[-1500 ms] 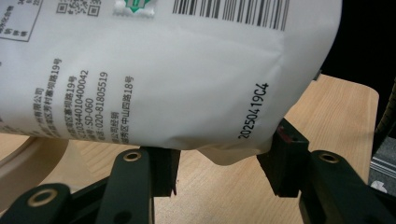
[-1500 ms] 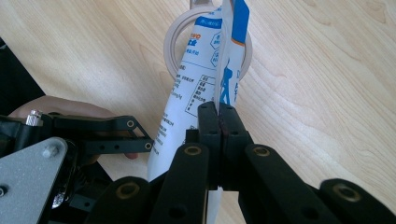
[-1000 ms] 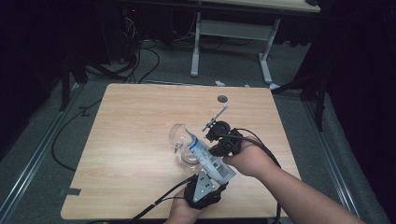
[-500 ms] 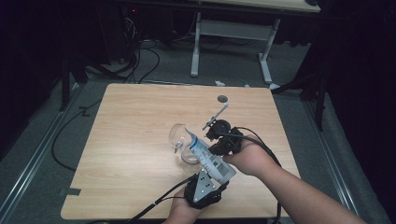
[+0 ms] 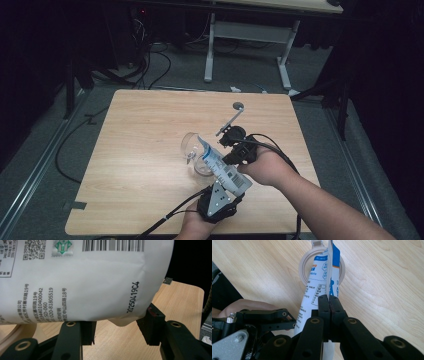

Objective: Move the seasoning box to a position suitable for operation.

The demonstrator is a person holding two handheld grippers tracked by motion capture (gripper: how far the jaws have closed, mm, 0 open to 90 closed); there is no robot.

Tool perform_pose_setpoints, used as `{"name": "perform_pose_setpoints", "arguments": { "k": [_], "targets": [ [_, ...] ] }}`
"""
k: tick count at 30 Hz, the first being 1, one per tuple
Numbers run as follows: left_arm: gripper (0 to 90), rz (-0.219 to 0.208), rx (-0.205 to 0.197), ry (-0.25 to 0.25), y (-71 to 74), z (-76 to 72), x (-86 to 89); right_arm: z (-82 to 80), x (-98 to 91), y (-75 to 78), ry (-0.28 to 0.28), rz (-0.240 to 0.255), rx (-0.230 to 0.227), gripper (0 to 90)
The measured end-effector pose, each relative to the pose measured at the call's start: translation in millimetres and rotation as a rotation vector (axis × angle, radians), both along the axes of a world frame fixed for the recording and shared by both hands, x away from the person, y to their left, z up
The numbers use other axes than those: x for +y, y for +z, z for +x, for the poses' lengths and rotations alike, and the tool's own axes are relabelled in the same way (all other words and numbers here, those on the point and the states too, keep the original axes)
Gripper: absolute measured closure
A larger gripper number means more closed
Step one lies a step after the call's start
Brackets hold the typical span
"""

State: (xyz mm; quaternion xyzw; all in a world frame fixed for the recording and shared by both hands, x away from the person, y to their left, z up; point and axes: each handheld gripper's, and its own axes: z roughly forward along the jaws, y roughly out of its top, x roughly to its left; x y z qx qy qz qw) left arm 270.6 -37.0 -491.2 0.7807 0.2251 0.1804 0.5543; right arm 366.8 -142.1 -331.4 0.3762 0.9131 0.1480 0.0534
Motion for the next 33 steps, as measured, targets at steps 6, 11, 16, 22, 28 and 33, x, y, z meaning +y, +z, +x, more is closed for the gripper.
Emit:
{"name": "perform_pose_setpoints", "arguments": {
  "k": [6, 11, 16, 22, 28, 33],
  "targets": [
    [53.4, -0.001, 0.004, 0.006, 0.1, 0.7, 0.1, -0.4, 1.0, -0.6, -0.009, -0.002, -0.009, 89.6],
    [53.4, 0.0, 0.006, 0.005, -0.6, 0.5, -0.9, 0.7, 1.7, -1.4, -0.005, -0.014, -0.009, 89.5],
    [53.5, -0.001, 0.002, 0.004, -1.2, -0.1, -1.2, 1.6, 0.7, -1.0, 0.014, -0.016, 0.003, 89.5],
    [53.6, -0.002, -0.003, 0.015, -0.5, 0.8, -0.7, 3.3, -1.1, 1.0, 0.018, 0.005, 0.014, 89.7],
    [53.7, -0.001, 0.0, 0.017, -0.6, 1.1, -0.7, 4.7, 2.2, 1.9, 0.005, -0.012, 0.026, 89.9],
    [53.7, -0.001, 0.001, 0.021, -1.3, 1.3, -0.2, 5.5, 6.5, 2.6, -0.015, -0.029, 0.052, 89.8]
  ]
}}
